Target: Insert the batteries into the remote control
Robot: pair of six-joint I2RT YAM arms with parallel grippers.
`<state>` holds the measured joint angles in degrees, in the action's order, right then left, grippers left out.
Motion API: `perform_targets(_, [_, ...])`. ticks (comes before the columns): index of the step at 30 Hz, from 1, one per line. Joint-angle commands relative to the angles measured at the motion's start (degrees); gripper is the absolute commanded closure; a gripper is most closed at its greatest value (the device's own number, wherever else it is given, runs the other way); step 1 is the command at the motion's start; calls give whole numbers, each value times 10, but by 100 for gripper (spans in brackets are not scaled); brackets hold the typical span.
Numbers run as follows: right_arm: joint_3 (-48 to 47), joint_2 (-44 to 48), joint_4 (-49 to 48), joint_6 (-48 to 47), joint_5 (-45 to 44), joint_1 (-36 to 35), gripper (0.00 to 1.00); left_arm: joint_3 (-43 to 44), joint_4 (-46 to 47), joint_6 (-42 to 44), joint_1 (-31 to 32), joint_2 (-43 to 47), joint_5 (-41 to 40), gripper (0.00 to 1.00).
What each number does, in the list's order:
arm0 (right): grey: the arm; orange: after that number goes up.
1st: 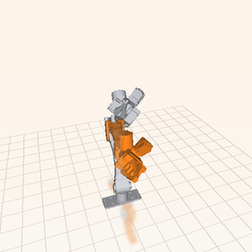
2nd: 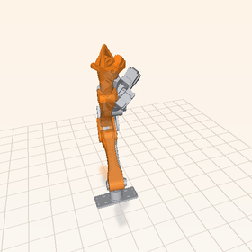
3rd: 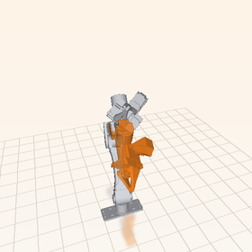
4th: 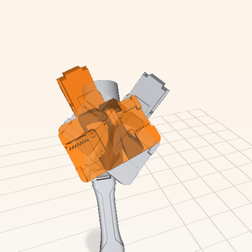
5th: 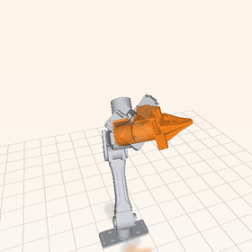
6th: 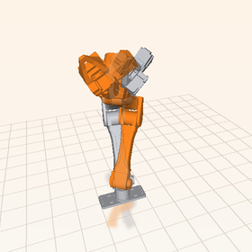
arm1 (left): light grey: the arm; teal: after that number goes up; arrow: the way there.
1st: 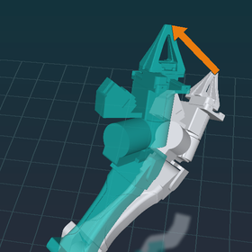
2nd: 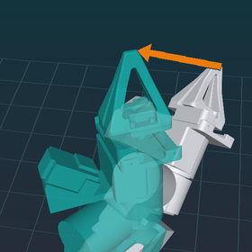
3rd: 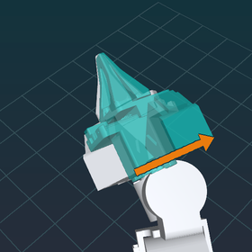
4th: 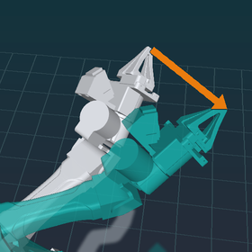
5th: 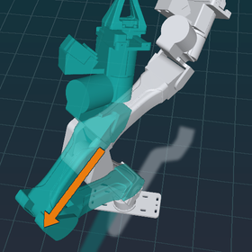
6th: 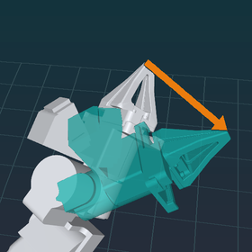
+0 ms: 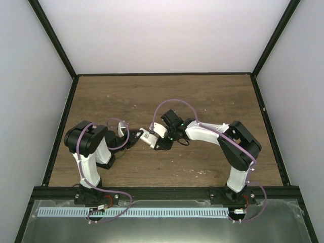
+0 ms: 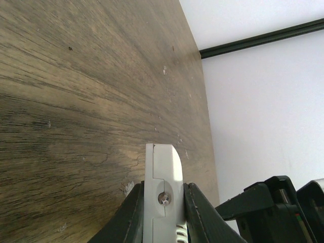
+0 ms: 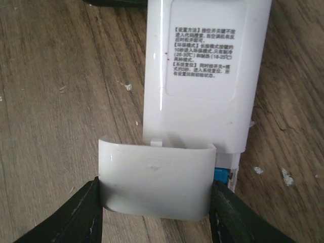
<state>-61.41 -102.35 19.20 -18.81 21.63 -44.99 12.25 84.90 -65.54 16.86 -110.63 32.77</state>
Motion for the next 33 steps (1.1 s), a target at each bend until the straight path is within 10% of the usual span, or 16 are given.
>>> perform_targets(1, [-1,10,4,7,-15,-2,57,-8,34,19,0,-14,-5,100])
perform_targets(33, [12,-1,-7,-4,-44,6,56,-14,52,17,-8,-23,-5,100])
